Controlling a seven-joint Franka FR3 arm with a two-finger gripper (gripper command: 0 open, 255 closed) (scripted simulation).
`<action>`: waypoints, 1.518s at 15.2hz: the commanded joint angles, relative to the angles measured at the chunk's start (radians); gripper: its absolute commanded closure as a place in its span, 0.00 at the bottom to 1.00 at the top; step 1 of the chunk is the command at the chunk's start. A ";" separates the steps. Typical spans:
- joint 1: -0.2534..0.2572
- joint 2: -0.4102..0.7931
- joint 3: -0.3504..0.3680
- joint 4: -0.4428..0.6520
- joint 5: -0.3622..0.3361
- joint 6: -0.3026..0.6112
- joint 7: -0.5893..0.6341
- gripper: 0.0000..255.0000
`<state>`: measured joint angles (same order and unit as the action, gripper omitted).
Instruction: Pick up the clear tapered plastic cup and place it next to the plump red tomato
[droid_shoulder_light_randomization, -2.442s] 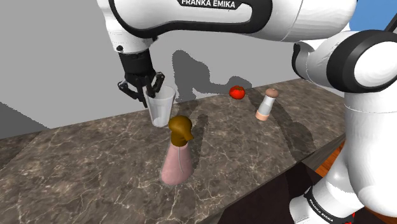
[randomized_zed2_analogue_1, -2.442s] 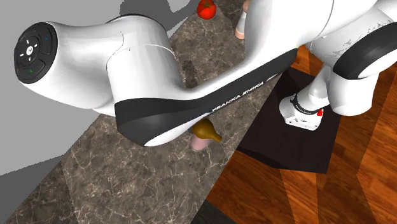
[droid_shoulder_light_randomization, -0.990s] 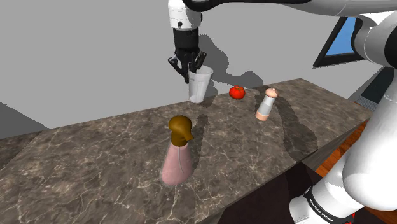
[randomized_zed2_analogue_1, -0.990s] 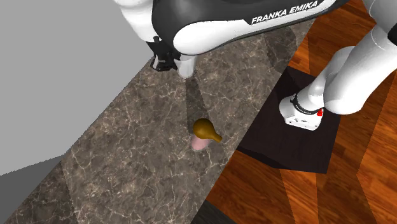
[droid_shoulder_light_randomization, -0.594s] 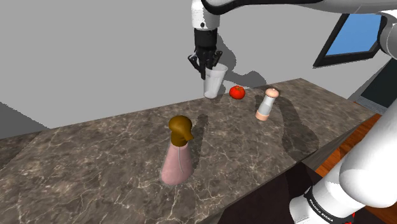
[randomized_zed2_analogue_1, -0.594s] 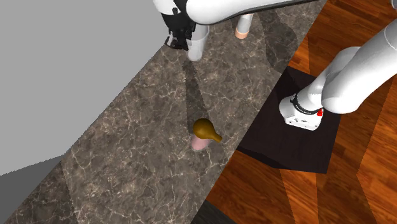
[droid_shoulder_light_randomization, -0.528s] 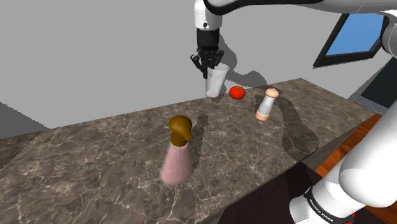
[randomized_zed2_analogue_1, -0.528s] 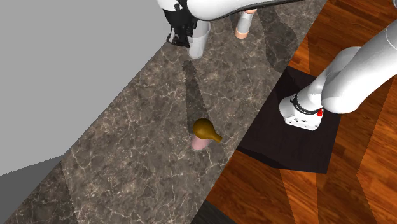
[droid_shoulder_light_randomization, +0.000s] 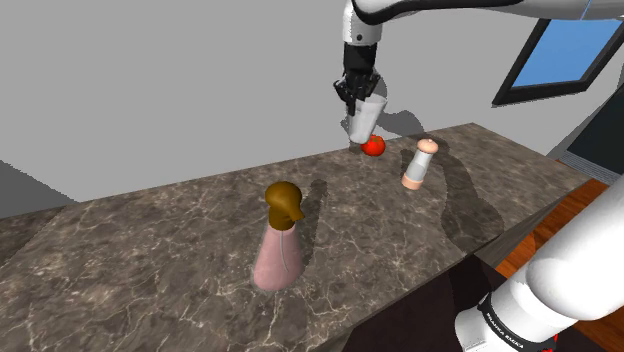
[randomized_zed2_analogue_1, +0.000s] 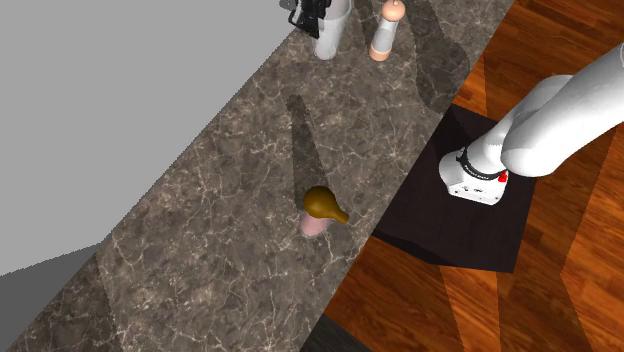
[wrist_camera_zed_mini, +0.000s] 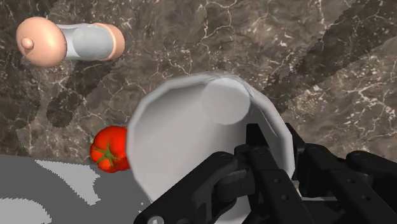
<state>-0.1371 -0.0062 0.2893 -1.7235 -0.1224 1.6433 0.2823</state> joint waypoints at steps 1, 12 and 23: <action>-0.026 -0.003 -0.026 -0.003 -0.003 0.007 -0.053 1.00; -0.147 0.023 -0.150 0.008 -0.021 0.053 -0.292 1.00; -0.149 0.027 -0.152 -0.134 -0.026 0.199 -0.273 1.00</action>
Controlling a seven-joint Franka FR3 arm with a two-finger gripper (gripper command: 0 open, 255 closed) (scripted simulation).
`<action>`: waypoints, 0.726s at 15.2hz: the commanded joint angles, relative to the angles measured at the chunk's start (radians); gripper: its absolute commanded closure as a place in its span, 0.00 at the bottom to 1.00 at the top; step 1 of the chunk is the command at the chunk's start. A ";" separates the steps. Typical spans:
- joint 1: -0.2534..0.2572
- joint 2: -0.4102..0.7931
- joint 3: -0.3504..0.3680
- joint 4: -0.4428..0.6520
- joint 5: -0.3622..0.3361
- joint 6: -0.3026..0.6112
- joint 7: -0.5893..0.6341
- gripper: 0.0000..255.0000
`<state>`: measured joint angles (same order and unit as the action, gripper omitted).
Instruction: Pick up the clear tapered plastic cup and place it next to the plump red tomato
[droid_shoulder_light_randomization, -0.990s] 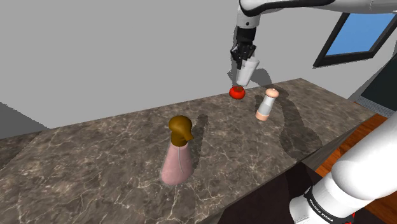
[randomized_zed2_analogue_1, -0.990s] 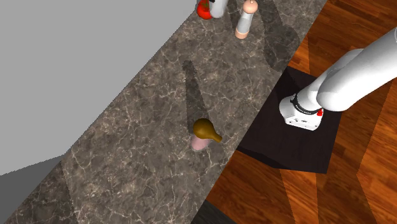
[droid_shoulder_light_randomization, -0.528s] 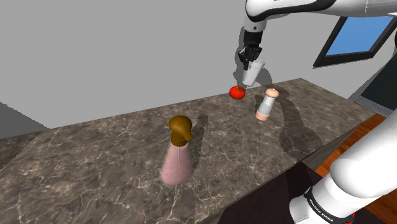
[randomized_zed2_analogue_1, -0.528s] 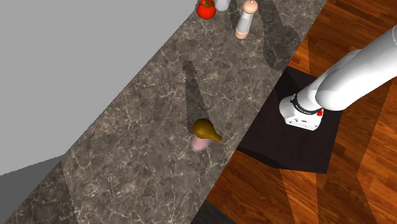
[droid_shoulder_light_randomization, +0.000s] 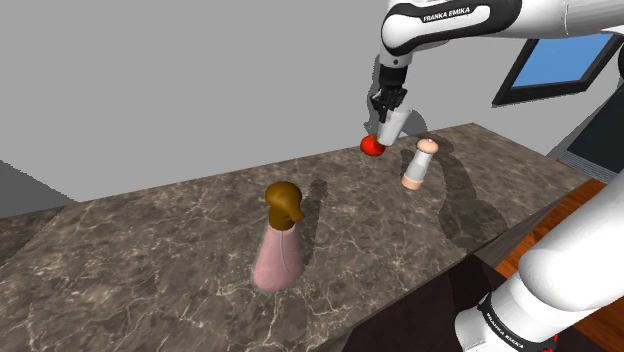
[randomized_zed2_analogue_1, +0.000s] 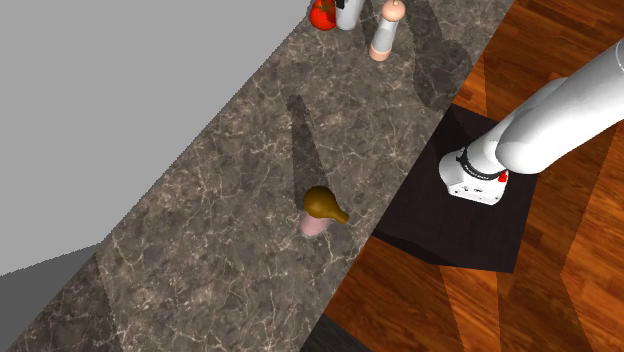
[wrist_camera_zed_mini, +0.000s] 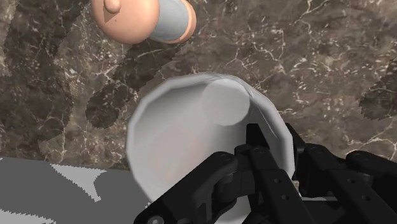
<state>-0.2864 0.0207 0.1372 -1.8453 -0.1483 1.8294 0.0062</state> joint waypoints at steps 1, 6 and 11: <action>0.000 0.002 0.000 -0.024 -0.001 0.026 0.005 1.00; 0.000 0.013 0.000 -0.077 -0.006 0.090 0.014 1.00; -0.001 0.030 -0.001 -0.125 -0.013 0.153 0.025 1.00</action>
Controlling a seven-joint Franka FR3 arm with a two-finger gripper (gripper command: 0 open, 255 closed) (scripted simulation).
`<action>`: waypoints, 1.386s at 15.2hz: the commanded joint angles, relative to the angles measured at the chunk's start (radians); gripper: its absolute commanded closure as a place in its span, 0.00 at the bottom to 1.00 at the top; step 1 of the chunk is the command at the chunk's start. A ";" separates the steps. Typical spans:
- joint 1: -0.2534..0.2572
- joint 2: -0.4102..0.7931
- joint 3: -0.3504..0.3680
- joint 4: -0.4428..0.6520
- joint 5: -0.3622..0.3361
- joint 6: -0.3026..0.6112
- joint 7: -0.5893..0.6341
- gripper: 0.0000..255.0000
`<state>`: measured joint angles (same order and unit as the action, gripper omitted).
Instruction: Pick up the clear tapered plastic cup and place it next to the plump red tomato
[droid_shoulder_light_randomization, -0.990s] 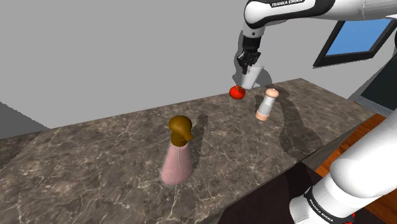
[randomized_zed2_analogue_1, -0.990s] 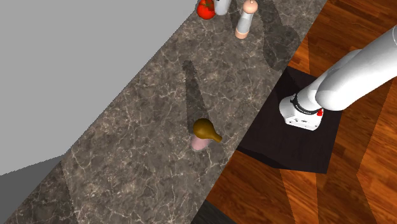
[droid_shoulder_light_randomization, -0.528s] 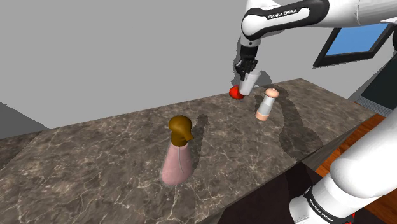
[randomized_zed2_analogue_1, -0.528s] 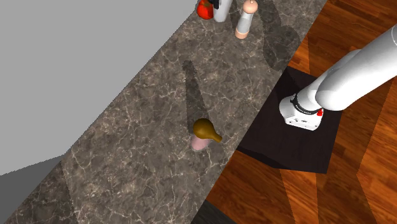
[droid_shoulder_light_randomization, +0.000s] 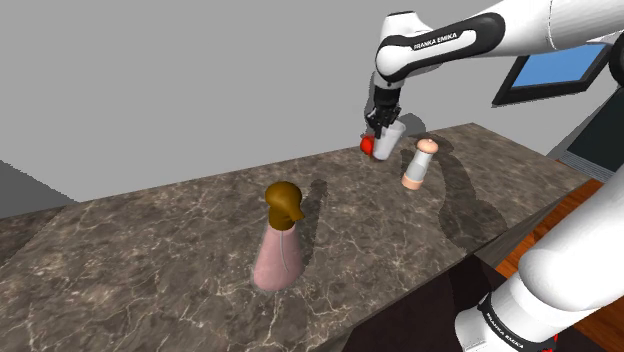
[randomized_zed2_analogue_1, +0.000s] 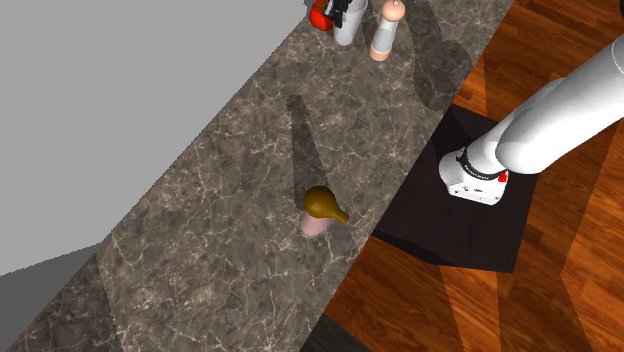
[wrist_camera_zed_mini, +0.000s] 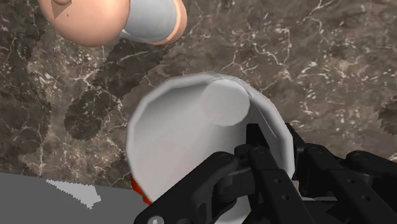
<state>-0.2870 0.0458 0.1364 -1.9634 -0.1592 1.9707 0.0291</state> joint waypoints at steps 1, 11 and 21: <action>0.000 0.009 0.000 -0.015 -0.003 0.025 0.004 1.00; 0.000 0.060 -0.003 -0.091 -0.022 0.149 0.030 1.00; 0.000 0.073 -0.003 -0.105 -0.027 0.175 0.035 1.00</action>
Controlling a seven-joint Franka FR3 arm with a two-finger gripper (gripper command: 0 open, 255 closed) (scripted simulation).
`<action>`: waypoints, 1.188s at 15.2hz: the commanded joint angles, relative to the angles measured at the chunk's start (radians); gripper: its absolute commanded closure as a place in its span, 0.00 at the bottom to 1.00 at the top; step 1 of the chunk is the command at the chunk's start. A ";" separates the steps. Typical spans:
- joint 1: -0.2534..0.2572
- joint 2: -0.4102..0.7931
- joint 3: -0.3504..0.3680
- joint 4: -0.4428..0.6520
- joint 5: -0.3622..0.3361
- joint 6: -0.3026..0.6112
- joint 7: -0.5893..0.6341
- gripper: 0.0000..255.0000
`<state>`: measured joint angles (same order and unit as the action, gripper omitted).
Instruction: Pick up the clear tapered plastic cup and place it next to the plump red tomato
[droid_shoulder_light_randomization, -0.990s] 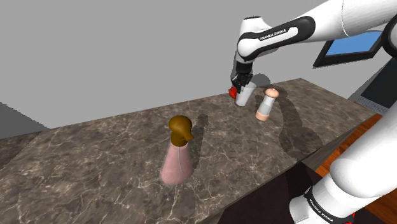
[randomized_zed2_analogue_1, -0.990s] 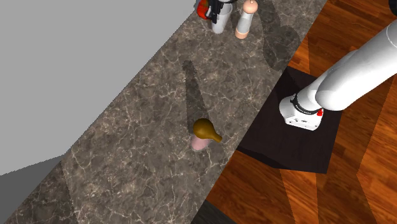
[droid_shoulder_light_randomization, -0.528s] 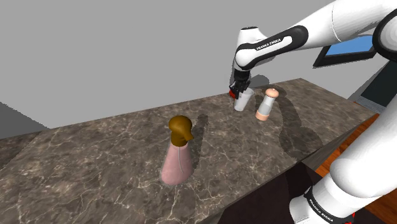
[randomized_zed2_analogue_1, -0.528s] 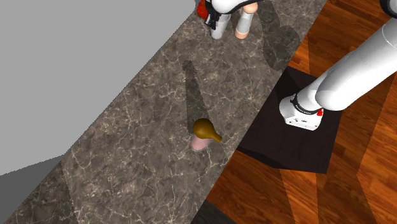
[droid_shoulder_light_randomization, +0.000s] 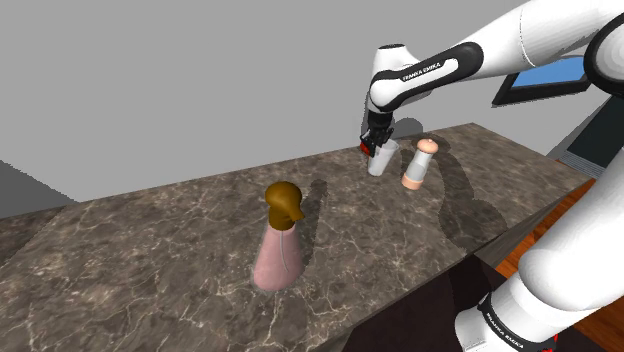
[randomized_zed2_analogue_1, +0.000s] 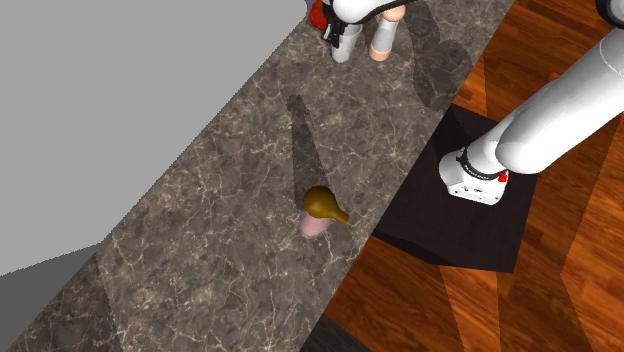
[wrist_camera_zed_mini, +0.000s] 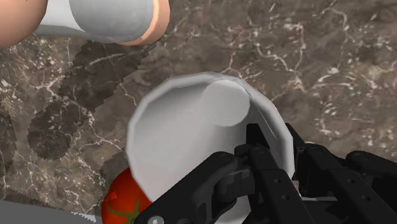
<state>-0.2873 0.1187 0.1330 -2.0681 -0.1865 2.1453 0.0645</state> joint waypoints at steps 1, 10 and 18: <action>0.000 0.000 0.000 0.000 0.000 0.000 0.000 0.00; 0.007 -0.047 0.008 0.073 0.019 -0.119 -0.012 0.00; 0.007 -0.047 0.008 0.073 0.019 -0.119 -0.012 0.00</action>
